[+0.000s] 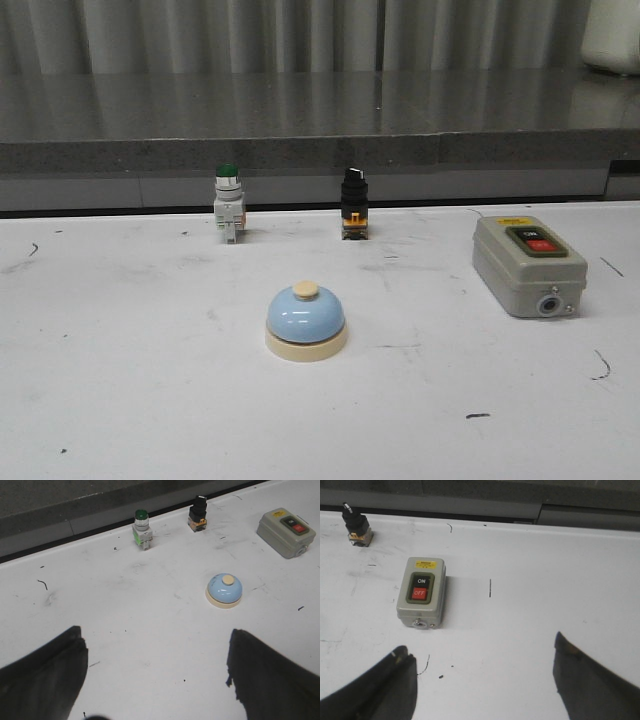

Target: Place and press bell with both arms

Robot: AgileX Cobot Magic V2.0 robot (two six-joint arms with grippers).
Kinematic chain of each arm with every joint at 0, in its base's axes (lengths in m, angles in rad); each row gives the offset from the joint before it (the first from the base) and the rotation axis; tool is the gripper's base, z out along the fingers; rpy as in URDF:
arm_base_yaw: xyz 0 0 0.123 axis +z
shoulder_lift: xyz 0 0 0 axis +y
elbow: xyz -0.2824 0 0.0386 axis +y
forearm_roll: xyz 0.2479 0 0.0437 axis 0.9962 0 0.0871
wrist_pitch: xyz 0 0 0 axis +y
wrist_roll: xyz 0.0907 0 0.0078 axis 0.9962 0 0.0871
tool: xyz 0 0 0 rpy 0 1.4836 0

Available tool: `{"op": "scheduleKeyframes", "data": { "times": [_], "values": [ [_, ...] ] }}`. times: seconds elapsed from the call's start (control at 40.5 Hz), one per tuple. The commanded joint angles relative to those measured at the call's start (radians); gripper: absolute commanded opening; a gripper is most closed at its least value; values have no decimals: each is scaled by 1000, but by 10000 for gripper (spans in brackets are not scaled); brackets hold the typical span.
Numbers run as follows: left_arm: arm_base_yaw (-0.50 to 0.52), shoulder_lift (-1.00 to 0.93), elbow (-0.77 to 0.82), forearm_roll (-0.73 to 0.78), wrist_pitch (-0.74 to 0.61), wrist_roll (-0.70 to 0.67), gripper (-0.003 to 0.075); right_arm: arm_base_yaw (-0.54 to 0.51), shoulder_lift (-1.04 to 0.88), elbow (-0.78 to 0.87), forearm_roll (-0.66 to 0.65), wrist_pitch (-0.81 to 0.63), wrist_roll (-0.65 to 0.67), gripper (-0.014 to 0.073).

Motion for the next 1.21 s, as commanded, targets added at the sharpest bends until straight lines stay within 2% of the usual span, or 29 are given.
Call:
{"op": "scheduleKeyframes", "data": {
  "times": [0.0,0.148,0.198,0.296,0.37,0.42,0.519,0.84,1.185],
  "values": [
    [3,1,-26,-11,-68,-13,555,-7,8,-35,-6,-90,-6,580],
    [3,1,-26,-11,-68,-13,556,-7,8,-36,-5,-121,-6,575],
    [3,1,-26,-11,-68,-13,555,-2,8,-46,-2,-106,-6,538],
    [3,1,-26,-11,-68,-13,555,25,8,-92,14,-45,-13,337],
    [3,1,-26,-11,-68,-13,556,58,8,-137,23,-7,-36,136],
    [3,1,-26,-11,-68,-13,556,86,8,-166,28,11,-59,37],
    [3,1,-26,-11,-68,-13,556,146,31,-227,33,51,-73,-76],
    [3,1,-26,-11,-68,-13,555,332,265,-479,33,259,-113,-69],
    [3,1,-26,-11,-68,-13,554,577,614,-719,33,332,-148,-69]
  ]
}}
